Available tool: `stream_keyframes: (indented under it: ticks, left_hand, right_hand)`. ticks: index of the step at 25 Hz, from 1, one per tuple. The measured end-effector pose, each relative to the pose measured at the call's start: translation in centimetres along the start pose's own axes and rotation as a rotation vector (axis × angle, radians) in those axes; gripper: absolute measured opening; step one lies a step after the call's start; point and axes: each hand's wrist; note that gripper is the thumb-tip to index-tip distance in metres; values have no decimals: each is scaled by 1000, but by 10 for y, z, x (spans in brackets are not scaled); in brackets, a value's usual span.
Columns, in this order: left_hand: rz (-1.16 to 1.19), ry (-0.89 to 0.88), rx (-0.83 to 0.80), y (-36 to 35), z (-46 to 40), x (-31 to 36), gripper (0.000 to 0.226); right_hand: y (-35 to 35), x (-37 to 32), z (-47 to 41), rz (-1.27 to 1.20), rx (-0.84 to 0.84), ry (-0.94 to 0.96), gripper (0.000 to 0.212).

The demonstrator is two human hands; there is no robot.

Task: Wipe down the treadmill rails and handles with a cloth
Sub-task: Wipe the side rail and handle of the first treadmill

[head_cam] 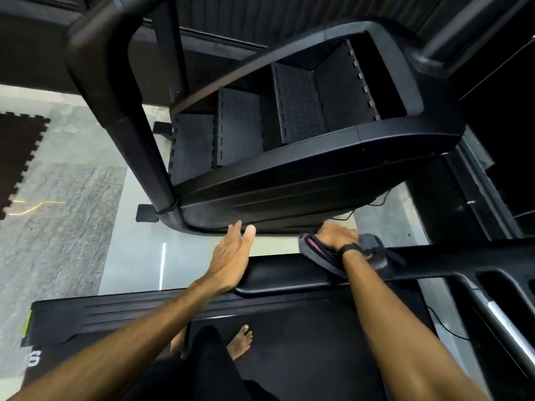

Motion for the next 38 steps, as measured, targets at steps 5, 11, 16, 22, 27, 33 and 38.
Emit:
stream_keyframes:
  ticks: [5,11,16,22,27,33,38]
  left_hand:
    - [272,-51,348,-4,0,-2,100]
    - [516,-122,477,8,-13,-18,101]
    - [350,-105,325,-5,-17,-14,109]
    - [-198,-200,187,-1,-11,16,80]
    - [-169,-269,138,-6,-26,20,87]
    - [-231,-330,-73,-30,-31,37,88]
    - [-380,-345,-94,-23,-23,32,100]
  right_hand:
    - [-29,-118,48,-14,-101,430,53]
    - [-37,-31,99,-189,338,728,47]
    - [-1,90,31,-169,312,297,44]
    - [-1,17,-21,-18,-66,119,65]
    - [-24,-67,67,-39,161,458,64]
    - [-41,35,76,-114,562,328,49]
    - [0,113,15,-97,434,78,59]
Point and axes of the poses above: each hand's wrist, its own z-axis away from the middle knuckle, its own y-axis out of the back of the hand, x = y × z, and after that the axes turned 5 degrees about -y, right-handed
